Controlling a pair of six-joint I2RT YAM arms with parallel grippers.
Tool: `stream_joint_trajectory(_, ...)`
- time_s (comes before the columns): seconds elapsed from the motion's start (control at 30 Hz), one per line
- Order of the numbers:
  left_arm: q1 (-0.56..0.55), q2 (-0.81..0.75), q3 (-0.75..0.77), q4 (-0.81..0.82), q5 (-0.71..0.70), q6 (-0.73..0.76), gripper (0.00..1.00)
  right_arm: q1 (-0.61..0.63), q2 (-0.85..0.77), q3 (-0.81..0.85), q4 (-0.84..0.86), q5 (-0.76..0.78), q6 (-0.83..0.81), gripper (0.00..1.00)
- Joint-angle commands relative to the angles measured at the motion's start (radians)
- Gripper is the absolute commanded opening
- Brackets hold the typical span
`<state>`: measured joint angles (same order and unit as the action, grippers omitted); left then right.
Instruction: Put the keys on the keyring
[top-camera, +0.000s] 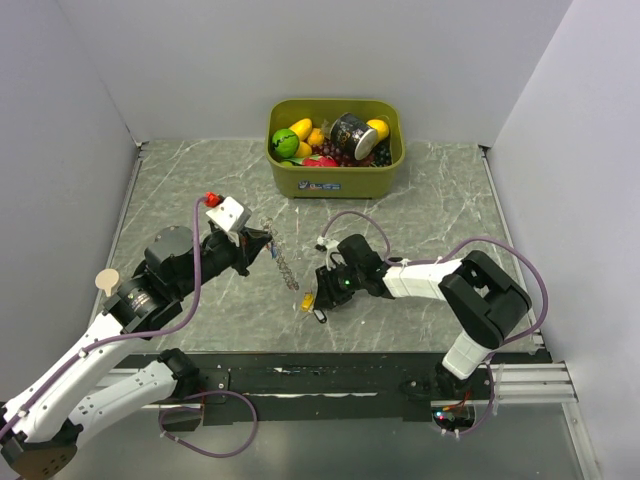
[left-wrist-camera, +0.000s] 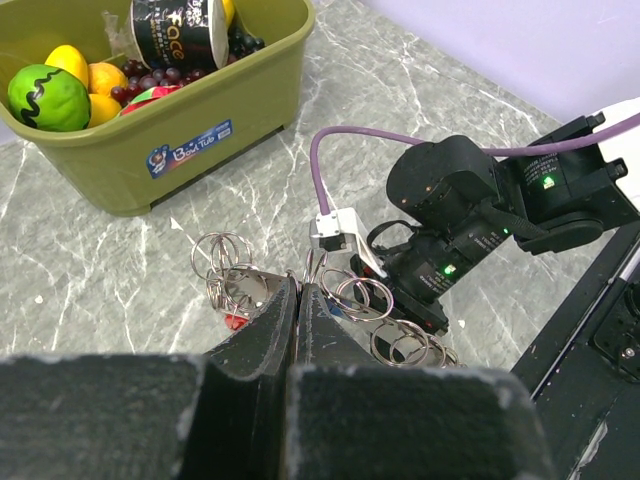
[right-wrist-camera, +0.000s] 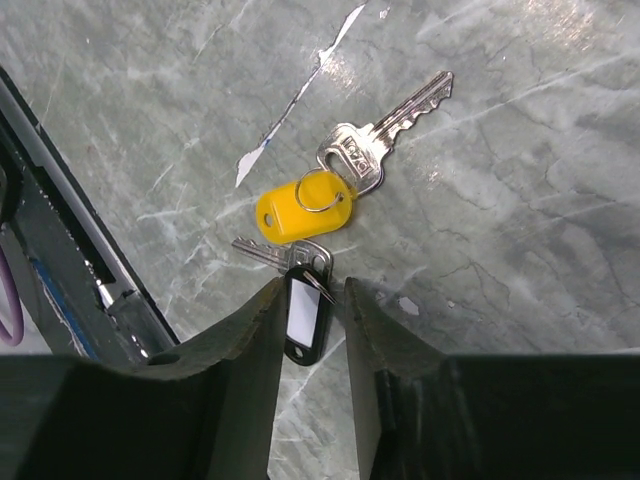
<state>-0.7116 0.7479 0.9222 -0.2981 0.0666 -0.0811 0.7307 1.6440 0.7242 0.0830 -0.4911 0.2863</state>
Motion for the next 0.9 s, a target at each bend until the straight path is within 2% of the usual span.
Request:
stream_joint_trajectory(0.0,0.004,-0.01,0.015,0.063,0.018,-0.02,0.01,0.004,-0.027,-0.017,0.026,-0.021,-0.013,0.36)
stream_joint_trajectory(0.1,0.004,-0.009,0.015,0.063,0.022,-0.02,0.01,0.006,-0.024,-0.023,0.038,-0.032,-0.009,0.33)
stream_joint_trajectory(0.2,0.006,-0.005,0.015,0.065,0.025,-0.022,0.01,0.004,-0.019,-0.02,0.043,-0.04,-0.01,0.22)
stream_joint_trajectory(0.33,0.004,-0.004,0.017,0.063,0.027,-0.022,0.01,0.006,-0.026,-0.02,0.043,-0.044,-0.009,0.01)
stream_joint_trajectory(0.63,0.004,0.01,0.001,0.074,0.036,-0.034,0.01,0.006,-0.119,-0.037,0.034,-0.026,-0.025,0.0)
stream_joint_trajectory(0.87,0.004,0.034,-0.036,0.111,0.087,-0.057,0.01,0.004,-0.32,-0.054,-0.049,0.049,-0.062,0.0)
